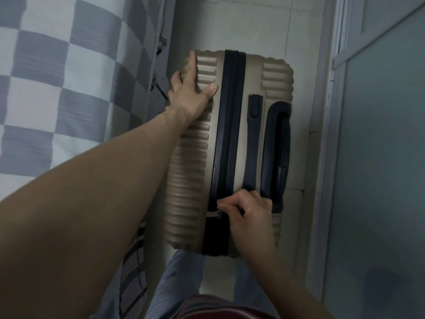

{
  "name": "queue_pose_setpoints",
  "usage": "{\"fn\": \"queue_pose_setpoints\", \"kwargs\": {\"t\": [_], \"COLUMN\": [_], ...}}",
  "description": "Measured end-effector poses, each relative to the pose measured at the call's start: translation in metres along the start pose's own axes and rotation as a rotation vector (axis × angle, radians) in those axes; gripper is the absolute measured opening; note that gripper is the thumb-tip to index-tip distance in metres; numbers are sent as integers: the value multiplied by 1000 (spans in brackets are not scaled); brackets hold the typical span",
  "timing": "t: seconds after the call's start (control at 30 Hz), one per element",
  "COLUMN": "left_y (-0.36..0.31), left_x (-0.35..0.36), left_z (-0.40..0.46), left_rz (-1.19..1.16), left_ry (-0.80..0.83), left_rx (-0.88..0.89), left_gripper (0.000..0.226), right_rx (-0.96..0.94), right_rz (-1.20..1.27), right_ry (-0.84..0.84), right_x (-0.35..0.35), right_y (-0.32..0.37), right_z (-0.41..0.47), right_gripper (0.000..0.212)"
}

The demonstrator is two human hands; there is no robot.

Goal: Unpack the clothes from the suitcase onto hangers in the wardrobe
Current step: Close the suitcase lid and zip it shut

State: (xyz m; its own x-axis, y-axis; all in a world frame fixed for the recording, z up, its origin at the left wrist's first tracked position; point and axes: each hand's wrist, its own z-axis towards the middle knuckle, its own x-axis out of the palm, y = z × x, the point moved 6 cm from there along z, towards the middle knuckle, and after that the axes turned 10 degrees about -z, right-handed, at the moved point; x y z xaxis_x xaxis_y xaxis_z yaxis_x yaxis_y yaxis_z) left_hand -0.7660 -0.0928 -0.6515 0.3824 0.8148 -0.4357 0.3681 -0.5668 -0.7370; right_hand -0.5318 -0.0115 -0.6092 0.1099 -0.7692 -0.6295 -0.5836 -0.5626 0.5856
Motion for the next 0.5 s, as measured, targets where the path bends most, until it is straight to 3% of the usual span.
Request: {"fn": "queue_pose_setpoints", "kwargs": {"t": [0.1, 0.17, 0.27, 0.37, 0.43, 0.5], "left_y": [-1, 2, 15, 30, 36, 40], "left_x": [-2, -3, -2, -1, -1, -1], "left_z": [-1, -4, -14, -28, -34, -36], "left_rz": [-8, -21, -73, -156, -200, -224], "left_ry": [9, 11, 0, 17, 25, 25], "left_rx": [14, 20, 13, 11, 19, -6], "left_gripper": [75, 76, 71, 74, 85, 87], "right_rx": [-10, -46, -295, -582, -657, -697], "right_rz": [5, 31, -194, -530, -631, -655], "right_ry": [32, -29, -245, -201, -145, -146], "right_x": [1, -7, -21, -1, 14, 22], "right_y": [-1, 0, 9, 14, 12, 15], "right_z": [-1, 0, -3, -9, -9, -9], "right_gripper": [18, 3, 38, 48, 43, 25]}}
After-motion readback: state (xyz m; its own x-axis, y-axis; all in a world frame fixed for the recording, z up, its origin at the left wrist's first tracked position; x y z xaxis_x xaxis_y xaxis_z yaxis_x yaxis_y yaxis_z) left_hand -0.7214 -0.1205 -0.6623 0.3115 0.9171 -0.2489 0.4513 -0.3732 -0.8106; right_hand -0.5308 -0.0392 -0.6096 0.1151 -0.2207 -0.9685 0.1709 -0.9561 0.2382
